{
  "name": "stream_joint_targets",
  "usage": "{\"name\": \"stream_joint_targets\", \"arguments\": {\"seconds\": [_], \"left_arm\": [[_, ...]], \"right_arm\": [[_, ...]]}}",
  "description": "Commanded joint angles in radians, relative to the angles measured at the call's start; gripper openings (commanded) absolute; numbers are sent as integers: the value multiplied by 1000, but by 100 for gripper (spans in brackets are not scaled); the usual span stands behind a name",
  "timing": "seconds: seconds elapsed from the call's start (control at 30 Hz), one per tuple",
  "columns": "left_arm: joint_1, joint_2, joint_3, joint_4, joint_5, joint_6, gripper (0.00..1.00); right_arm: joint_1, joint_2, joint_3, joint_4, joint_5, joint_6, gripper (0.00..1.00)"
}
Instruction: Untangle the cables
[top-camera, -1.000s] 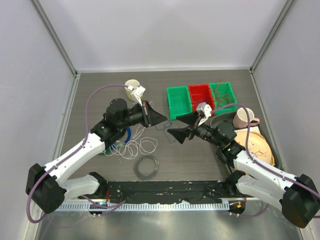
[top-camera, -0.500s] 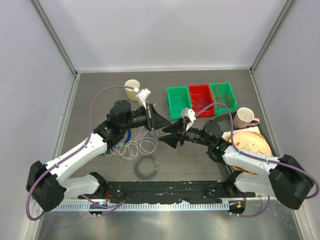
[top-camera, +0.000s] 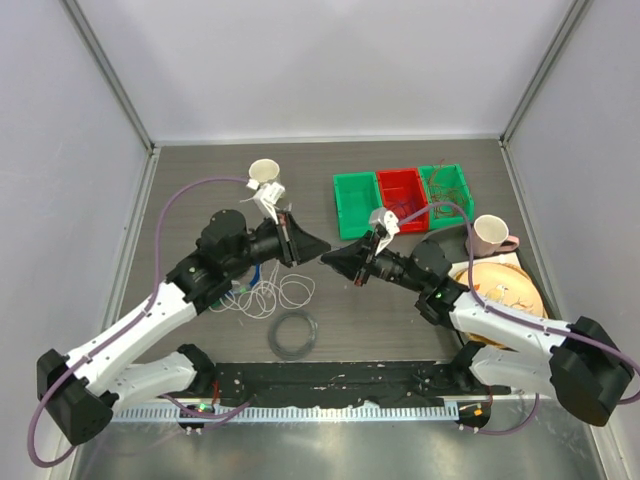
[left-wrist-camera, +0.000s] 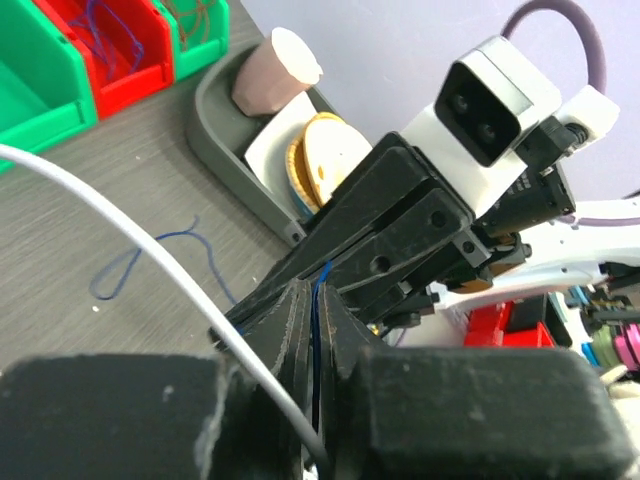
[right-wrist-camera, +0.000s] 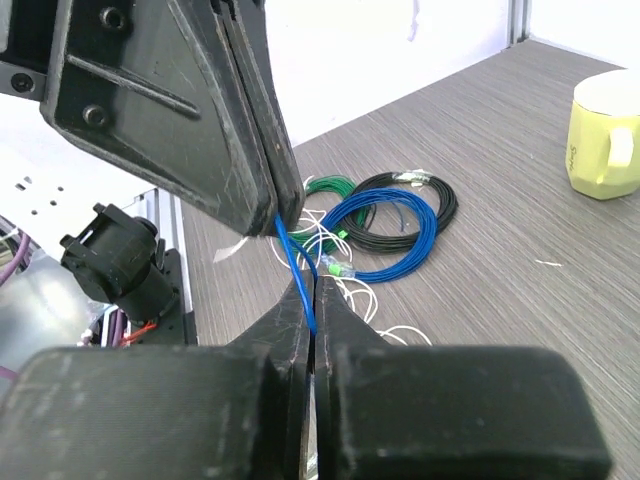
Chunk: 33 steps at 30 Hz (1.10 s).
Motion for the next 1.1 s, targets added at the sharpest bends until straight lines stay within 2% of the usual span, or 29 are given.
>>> {"name": "stream_joint_targets", "arguments": {"seconds": [0.0, 0.07, 0.1, 0.17, 0.2, 0.43, 0.57, 0.8, 0.9, 1.07], "left_arm": [[4, -83, -13, -60, -115, 30, 21], [4, -112, -27, -77, -151, 36, 40], [4, -122, -31, -97, -168, 39, 68], [4, -142, -45, -123, -229, 44, 85], [4, -168, -59, -158, -254, 47, 100], [4, -280, -174, -313, -502, 28, 100], [6, -285, -235, -430, -621, -16, 100], [4, -107, -268, -542, -720, -93, 100], [6, -9, -236, -600, -811, -111, 100], [6, 80, -188, -613, -839, -99, 100]], "right_arm": [[-3, -67, 24, -47, 91, 41, 1], [-3, -93, 38, -82, 128, 49, 1], [-3, -102, 44, -131, 168, 52, 1], [-3, -122, 70, -179, 212, 58, 1], [-3, -127, 76, -226, 253, 58, 1], [-3, -157, 171, -423, 467, 64, 1], [-5, -147, 231, -516, 544, 60, 1], [-10, -58, 412, -633, 766, 28, 1], [-31, -6, 504, -644, 836, -22, 1], [-123, 74, 639, -639, 826, -84, 1]]}}
